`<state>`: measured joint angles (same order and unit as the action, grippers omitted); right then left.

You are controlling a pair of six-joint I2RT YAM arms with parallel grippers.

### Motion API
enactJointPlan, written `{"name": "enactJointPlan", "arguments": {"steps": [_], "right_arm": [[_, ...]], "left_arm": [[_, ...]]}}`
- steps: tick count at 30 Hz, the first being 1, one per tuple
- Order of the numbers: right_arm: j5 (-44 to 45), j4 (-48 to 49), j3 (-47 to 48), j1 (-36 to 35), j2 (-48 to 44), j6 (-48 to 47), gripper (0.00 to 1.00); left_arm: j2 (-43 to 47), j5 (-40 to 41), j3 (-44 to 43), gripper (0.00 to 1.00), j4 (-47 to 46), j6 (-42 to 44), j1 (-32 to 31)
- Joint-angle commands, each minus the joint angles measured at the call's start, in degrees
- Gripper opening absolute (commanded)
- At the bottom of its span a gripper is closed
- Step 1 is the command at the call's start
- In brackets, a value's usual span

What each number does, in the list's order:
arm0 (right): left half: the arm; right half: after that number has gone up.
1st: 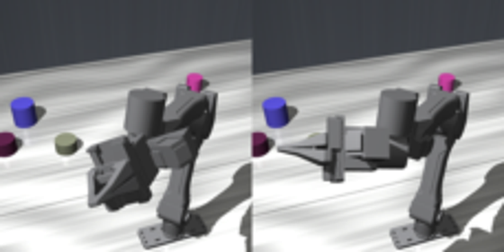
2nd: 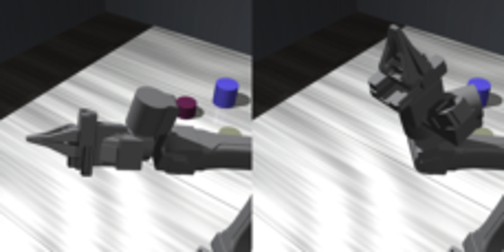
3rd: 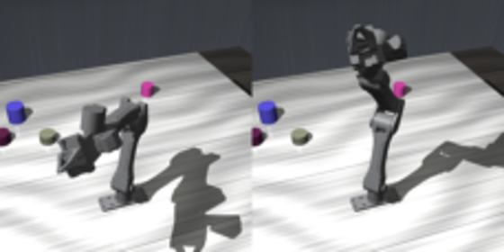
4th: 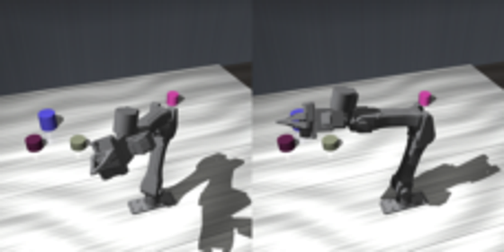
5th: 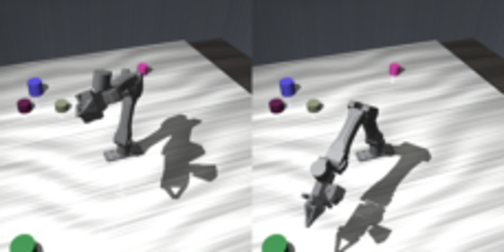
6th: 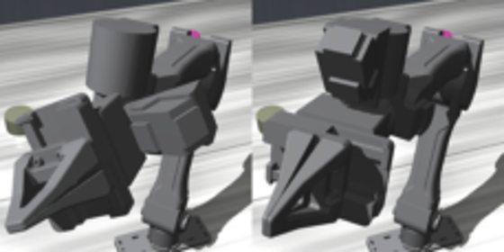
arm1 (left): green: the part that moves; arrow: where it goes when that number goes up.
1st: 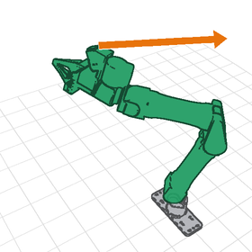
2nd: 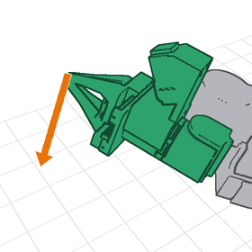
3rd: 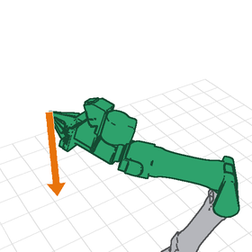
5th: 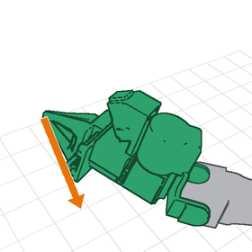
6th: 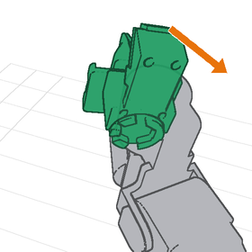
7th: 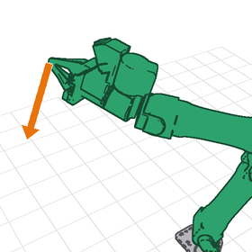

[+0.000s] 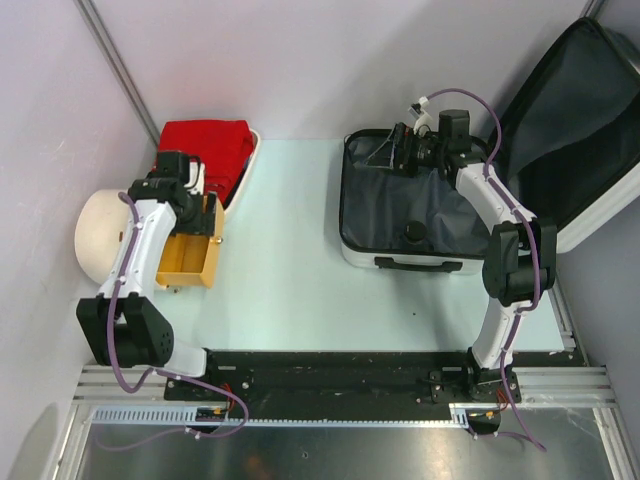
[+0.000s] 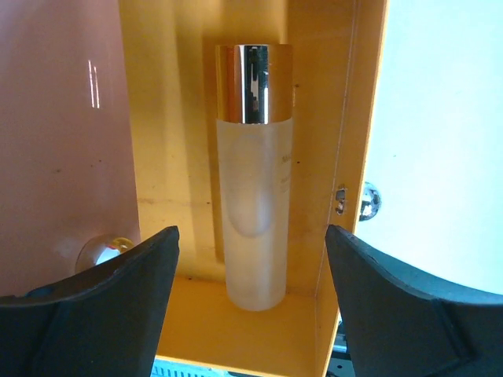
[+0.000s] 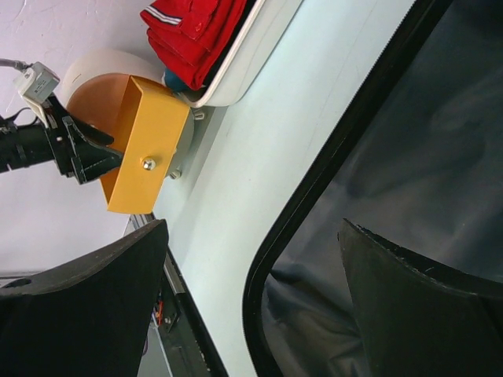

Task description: Open, take out, and arrange the luggage

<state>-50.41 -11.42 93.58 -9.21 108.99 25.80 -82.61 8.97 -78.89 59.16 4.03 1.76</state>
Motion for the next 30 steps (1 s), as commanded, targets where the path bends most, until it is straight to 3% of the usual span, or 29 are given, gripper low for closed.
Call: {"name": "enactJointPlan", "arguments": {"steps": [1,5,14,23,30], "right_arm": [[-0.56,0.70,0.29,-0.10,-1.85,-0.93,0.93],[-0.65,0.87,0.11,-0.54,-1.94,-0.93,0.94],[-0.92,1.40,0.46,-1.42,-1.50,-1.02,0.93],[-0.65,1.31,0.11,-1.33,-1.59,-1.54,0.93],[-0.48,0.61,-0.15,-0.81,-1.94,-2.16,0.93]], "left_arm": [[2.18,0.54,-3.19,0.82,-1.50,-1.39,0.70],[5.26,-6.13,-5.83,0.67,-1.76,-0.52,-1.05],[7.81,-8.45,-5.93,0.38,-3.17,0.45,-8.52],[3.07,-8.36,-1.53,0.36,-3.78,-0.96,-13.01],[-2.11,-0.54,0.76,0.35,-3.78,0.45,-11.79]]}}
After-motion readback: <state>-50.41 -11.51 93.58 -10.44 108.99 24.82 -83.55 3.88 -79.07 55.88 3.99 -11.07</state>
